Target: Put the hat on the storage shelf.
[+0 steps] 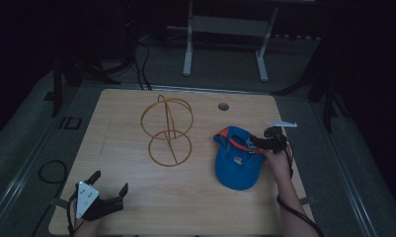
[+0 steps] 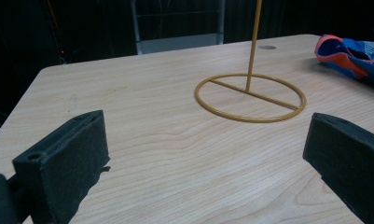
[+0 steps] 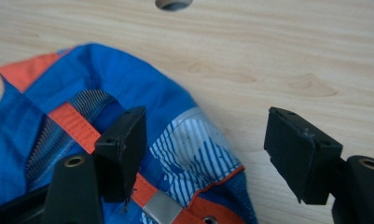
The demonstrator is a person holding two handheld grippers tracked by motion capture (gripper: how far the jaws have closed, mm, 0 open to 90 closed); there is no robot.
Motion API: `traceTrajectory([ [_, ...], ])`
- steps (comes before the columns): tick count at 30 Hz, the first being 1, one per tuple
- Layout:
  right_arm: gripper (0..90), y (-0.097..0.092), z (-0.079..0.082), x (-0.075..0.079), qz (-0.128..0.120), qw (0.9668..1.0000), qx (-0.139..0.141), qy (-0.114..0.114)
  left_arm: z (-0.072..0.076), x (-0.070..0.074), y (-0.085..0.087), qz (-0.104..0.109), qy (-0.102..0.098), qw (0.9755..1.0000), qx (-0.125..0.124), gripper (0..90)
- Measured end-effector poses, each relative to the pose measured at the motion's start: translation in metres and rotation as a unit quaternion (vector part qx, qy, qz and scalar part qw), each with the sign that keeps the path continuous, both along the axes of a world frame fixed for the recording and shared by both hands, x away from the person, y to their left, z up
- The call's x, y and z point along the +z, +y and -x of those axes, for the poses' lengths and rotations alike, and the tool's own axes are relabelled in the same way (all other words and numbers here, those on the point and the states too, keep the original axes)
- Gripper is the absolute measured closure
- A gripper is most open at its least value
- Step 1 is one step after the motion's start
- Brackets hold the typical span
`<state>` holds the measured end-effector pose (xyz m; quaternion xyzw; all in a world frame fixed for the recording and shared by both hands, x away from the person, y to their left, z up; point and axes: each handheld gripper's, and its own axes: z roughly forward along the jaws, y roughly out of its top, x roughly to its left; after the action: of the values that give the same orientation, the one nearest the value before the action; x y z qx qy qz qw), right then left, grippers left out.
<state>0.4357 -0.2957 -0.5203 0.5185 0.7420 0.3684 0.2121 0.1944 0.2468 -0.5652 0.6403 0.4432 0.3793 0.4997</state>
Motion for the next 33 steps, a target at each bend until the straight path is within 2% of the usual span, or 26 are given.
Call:
traceTrajectory([
  [3,30.1,0.006,-0.003,-0.014,0.012,0.9998,0.001,0.014,0.000,0.000,0.000,0.001,0.002,1.0000,0.000,0.3],
  [6,31.2,0.007,-0.004,-0.019,0.011,0.9997,0.001,0.020,0.000,0.000,0.001,0.003,0.003,1.0000,0.000,0.3],
  [8,37.1,0.008,-0.004,-0.027,0.023,0.9994,0.002,0.026,0.000,0.000,0.001,0.004,0.003,1.0000,0.000,0.3],
  [10,39.0,0.009,-0.004,-0.028,0.030,0.9992,0.003,0.025,0.000,0.000,0.001,0.005,0.003,1.0000,-0.001,0.4],
  [11,46.3,0.010,-0.003,-0.030,0.043,0.9987,0.009,0.025,0.000,0.000,0.001,0.005,0.003,1.0000,-0.002,0.4],
  [13,48.8,0.011,-0.003,-0.031,0.049,0.9984,0.011,0.025,0.000,0.000,0.001,0.003,0.004,1.0000,-0.002,0.3],
  [14,54.5,0.012,-0.002,-0.031,0.056,0.9979,0.015,0.028,0.000,0.000,0.001,0.002,0.005,1.0000,-0.002,0.3],
  [16,56.3,0.012,-0.002,-0.031,0.060,0.9977,0.016,0.027,0.000,0.000,0.001,0.002,0.005,1.0000,-0.001,0.4],
  [18,62.5,0.013,-0.002,-0.033,0.071,0.9968,0.024,0.027,0.000,0.000,0.001,0.003,0.005,1.0000,-0.001,0.4],
  [21,66.9,0.014,-0.001,-0.034,0.070,0.9969,0.025,0.026,0.000,0.000,0.002,0.005,0.004,1.0000,0.000,0.4],
  [23,76.5,0.016,-0.002,-0.033,0.068,0.9969,0.028,0.029,0.000,0.000,0.002,0.008,0.005,1.0000,0.001,0.4],
  [24,76.5,0.016,-0.002,-0.033,0.068,0.9969,0.028,0.029,0.000,0.000,0.002,0.008,0.005,1.0000,0.001,0.4],
  [26,83.3,0.020,0.000,-0.033,0.074,0.9965,0.030,0.026,0.000,0.000,0.002,0.008,0.006,0.9999,0.001,0.4],
  [31,87.2,0.022,0.000,-0.032,0.088,0.9956,0.021,0.024,0.000,0.000,0.001,0.005,0.008,1.0000,0.001,0.4],
  [33,87.4,0.021,0.002,-0.028,0.082,0.9964,0.017,0.013,0.000,0.000,0.001,0.005,0.008,1.0000,0.002,0.4],
])
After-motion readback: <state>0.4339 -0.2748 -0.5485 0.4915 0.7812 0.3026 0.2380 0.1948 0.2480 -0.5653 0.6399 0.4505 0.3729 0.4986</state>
